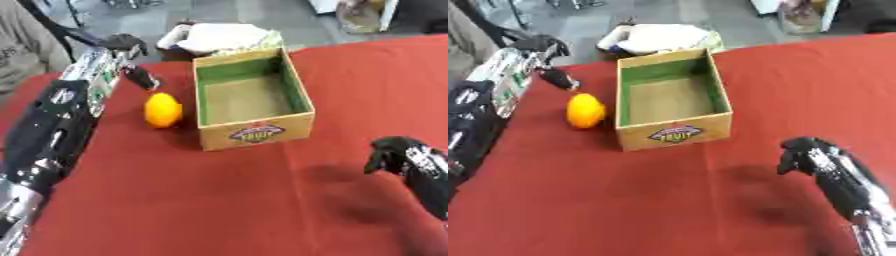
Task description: Pick up objects on the table and place them in the box.
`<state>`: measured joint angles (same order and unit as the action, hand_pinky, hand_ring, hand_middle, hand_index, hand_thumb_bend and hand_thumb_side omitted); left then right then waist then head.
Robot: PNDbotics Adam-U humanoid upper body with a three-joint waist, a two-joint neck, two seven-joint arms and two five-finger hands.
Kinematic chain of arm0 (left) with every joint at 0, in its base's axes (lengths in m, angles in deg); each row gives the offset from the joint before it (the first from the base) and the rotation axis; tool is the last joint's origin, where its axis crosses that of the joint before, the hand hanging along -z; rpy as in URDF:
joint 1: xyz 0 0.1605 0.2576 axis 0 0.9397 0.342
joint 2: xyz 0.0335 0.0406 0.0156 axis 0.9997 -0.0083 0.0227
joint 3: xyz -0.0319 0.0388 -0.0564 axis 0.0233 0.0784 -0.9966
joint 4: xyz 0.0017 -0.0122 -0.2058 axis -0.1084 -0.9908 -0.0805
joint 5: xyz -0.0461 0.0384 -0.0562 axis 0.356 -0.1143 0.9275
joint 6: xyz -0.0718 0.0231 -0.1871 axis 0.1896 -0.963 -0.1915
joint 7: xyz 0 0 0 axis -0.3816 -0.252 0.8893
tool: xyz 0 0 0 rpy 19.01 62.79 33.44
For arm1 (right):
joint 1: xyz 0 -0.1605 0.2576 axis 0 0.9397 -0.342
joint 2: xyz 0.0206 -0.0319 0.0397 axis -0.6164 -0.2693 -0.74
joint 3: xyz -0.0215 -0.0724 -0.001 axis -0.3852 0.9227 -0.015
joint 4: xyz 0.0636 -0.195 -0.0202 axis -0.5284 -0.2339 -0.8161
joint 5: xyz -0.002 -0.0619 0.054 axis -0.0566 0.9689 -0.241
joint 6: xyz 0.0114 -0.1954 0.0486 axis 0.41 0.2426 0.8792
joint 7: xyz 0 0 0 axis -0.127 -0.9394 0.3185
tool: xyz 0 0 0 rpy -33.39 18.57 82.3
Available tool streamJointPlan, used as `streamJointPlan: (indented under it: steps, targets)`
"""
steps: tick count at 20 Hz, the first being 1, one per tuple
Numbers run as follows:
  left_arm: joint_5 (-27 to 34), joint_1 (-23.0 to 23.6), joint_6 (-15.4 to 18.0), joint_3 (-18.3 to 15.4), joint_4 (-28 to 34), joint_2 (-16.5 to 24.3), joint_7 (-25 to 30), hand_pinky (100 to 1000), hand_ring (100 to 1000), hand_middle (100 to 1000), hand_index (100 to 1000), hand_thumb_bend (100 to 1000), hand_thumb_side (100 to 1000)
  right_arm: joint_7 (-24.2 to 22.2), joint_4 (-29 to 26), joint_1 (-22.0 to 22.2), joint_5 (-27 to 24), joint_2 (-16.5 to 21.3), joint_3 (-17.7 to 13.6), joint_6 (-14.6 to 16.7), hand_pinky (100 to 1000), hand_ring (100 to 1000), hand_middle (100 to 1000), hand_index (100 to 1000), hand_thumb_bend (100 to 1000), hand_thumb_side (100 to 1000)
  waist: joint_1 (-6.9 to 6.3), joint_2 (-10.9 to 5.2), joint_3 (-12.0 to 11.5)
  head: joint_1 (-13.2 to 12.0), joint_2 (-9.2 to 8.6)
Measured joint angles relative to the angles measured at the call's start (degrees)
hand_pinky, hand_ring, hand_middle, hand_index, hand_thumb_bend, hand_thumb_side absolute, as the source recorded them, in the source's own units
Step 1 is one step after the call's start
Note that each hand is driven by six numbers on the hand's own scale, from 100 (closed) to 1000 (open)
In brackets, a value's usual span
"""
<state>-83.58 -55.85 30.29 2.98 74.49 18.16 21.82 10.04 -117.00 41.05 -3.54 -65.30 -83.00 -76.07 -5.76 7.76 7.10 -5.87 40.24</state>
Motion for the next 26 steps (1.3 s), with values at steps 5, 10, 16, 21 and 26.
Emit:
streamJointPlan:
  steps: [5,10,16,21,26]
  targets:
    - [0.0,0.3,0.8,0.0,0.0,0.0,3.7,801,802,799,857,525,502,0.0,0.0,-0.2,0.0,0.0,0.0,0.0,570,544,519,691,100,699,0.0,0.02,0.0,0.0,0.0]
    - [0.7,0.8,1.8,0.2,-0.1,-0.4,8.4,812,814,812,866,594,644,0.0,0.0,-0.2,0.0,0.0,0.0,0.0,571,544,519,691,100,701,0.01,0.12,0.0,0.0,-0.01]
    - [0.9,1.4,2.5,0.2,-0.2,-0.6,11.9,813,819,826,872,618,718,0.0,0.0,-0.2,0.0,0.0,0.0,0.0,570,544,519,691,100,702,0.05,0.35,0.0,0.0,-0.01]
    - [1.6,2.1,2.9,0.9,-0.2,-1.1,13.9,817,824,835,875,636,703,0.0,0.0,-0.2,0.0,0.0,0.0,0.0,570,544,519,691,100,703,0.07,0.39,0.0,0.1,-0.01]
    - [0.6,2.8,2.8,1.3,-0.3,-1.5,14.5,805,814,835,878,626,607,0.0,0.0,-0.3,0.0,0.0,0.0,0.0,570,544,519,691,100,704,0.09,0.48,0.1,0.2,-0.01]
